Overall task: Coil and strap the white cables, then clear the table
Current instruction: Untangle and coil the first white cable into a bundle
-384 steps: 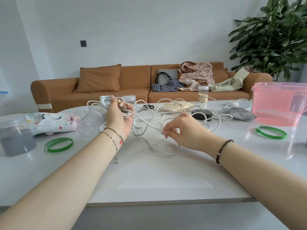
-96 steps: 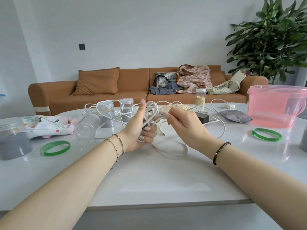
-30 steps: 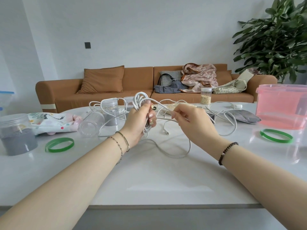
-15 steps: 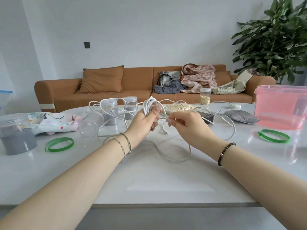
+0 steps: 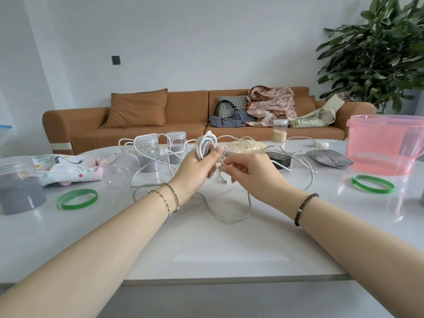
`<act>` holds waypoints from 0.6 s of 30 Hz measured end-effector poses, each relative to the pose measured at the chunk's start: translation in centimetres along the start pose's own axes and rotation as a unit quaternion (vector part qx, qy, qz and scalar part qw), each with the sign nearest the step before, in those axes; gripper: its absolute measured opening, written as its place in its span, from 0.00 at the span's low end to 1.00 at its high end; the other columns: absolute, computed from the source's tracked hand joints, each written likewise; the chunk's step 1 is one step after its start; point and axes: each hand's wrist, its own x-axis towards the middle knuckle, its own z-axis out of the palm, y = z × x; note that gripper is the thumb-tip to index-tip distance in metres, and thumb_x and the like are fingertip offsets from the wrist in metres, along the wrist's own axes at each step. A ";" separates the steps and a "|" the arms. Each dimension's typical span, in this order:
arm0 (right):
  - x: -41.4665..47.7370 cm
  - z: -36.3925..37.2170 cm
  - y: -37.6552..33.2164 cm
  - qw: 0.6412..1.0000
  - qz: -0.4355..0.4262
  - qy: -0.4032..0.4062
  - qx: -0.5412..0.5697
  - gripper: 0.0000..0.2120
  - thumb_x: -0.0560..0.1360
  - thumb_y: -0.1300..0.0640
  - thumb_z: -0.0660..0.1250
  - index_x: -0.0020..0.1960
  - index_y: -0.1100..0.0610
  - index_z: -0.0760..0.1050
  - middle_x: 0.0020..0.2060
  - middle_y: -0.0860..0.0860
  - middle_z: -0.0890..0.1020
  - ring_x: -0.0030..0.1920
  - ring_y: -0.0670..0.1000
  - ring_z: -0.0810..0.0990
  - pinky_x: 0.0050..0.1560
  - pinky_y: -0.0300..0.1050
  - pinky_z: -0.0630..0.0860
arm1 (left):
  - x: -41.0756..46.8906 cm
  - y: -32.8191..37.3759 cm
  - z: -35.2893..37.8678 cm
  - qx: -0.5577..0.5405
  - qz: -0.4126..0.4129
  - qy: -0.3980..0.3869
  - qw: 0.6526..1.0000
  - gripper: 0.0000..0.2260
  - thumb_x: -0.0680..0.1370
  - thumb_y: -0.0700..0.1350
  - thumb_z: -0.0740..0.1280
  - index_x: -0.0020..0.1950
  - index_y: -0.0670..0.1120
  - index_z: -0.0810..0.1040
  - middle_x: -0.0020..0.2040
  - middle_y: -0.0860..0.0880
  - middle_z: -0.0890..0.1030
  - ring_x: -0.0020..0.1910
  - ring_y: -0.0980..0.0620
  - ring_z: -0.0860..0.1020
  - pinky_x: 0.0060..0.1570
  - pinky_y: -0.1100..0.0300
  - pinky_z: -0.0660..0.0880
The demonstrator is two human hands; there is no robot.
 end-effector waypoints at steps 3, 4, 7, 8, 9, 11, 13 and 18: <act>0.0 -0.1 0.1 1.000 0.006 -0.001 0.001 0.11 0.79 0.51 0.68 0.41 0.55 0.81 0.30 0.47 0.80 0.33 0.46 0.77 0.40 0.43 0.75 | 0.1 0.2 -0.1 -0.061 -0.029 0.042 0.997 0.14 0.82 0.52 0.64 0.41 0.45 0.71 0.32 0.46 0.71 0.31 0.53 0.69 0.37 0.58 0.68; 0.0 -0.2 0.1 1.000 0.010 -0.004 0.003 0.11 0.79 0.51 0.67 0.40 0.54 0.80 0.30 0.48 0.81 0.33 0.47 0.77 0.41 0.44 0.75 | 0.2 0.3 -0.3 -0.100 -0.045 0.053 0.993 0.14 0.82 0.52 0.64 0.41 0.45 0.72 0.32 0.48 0.71 0.31 0.53 0.69 0.36 0.58 0.69; -0.1 -0.2 0.0 1.000 0.017 -0.018 -0.001 0.12 0.79 0.51 0.67 0.39 0.52 0.80 0.30 0.50 0.81 0.34 0.49 0.78 0.44 0.47 0.77 | 0.7 0.5 -0.6 -0.181 -0.088 0.080 0.976 0.15 0.82 0.55 0.62 0.42 0.47 0.75 0.32 0.52 0.77 0.35 0.54 0.76 0.38 0.59 0.74; -0.1 -0.3 -0.2 1.000 0.017 -0.026 -0.002 0.12 0.79 0.50 0.67 0.39 0.52 0.80 0.29 0.51 0.81 0.34 0.50 0.78 0.45 0.48 0.78 | 0.8 0.5 -0.7 -0.201 -0.095 0.091 0.971 0.15 0.82 0.55 0.62 0.42 0.47 0.75 0.33 0.53 0.78 0.36 0.54 0.78 0.39 0.59 0.76; -0.1 -0.4 -0.4 0.999 0.017 -0.037 0.008 0.12 0.79 0.50 0.67 0.39 0.52 0.81 0.29 0.52 0.81 0.33 0.50 0.79 0.45 0.48 0.78 | 0.9 0.5 -0.8 -0.226 -0.098 0.098 0.964 0.15 0.83 0.55 0.61 0.42 0.47 0.75 0.33 0.52 0.78 0.37 0.53 0.80 0.39 0.58 0.78; -0.3 -0.5 -0.8 0.997 0.009 -0.065 0.051 0.10 0.80 0.51 0.67 0.42 0.52 0.83 0.28 0.55 0.80 0.30 0.49 0.78 0.41 0.45 0.77 | 1.0 0.6 -0.8 -0.280 -0.096 0.104 0.950 0.14 0.83 0.53 0.61 0.43 0.46 0.74 0.33 0.51 0.76 0.35 0.53 0.80 0.41 0.56 0.81; -0.6 -0.5 -1.2 0.992 -0.006 -0.090 0.091 0.09 0.80 0.52 0.67 0.47 0.50 0.85 0.27 0.56 0.79 0.28 0.48 0.77 0.37 0.39 0.74 | 0.9 0.7 -0.7 -0.315 -0.102 0.110 0.937 0.14 0.83 0.53 0.62 0.43 0.46 0.73 0.30 0.52 0.73 0.32 0.54 0.78 0.45 0.54 0.81; -0.8 -0.5 -1.8 0.992 -0.020 -0.089 0.092 0.08 0.80 0.55 0.67 0.47 0.53 0.84 0.27 0.56 0.79 0.28 0.49 0.77 0.36 0.40 0.75 | 1.3 1.7 -1.6 -0.431 -0.159 0.148 0.876 0.17 0.81 0.56 0.64 0.38 0.46 0.70 0.27 0.52 0.68 0.27 0.57 0.70 0.38 0.59 0.82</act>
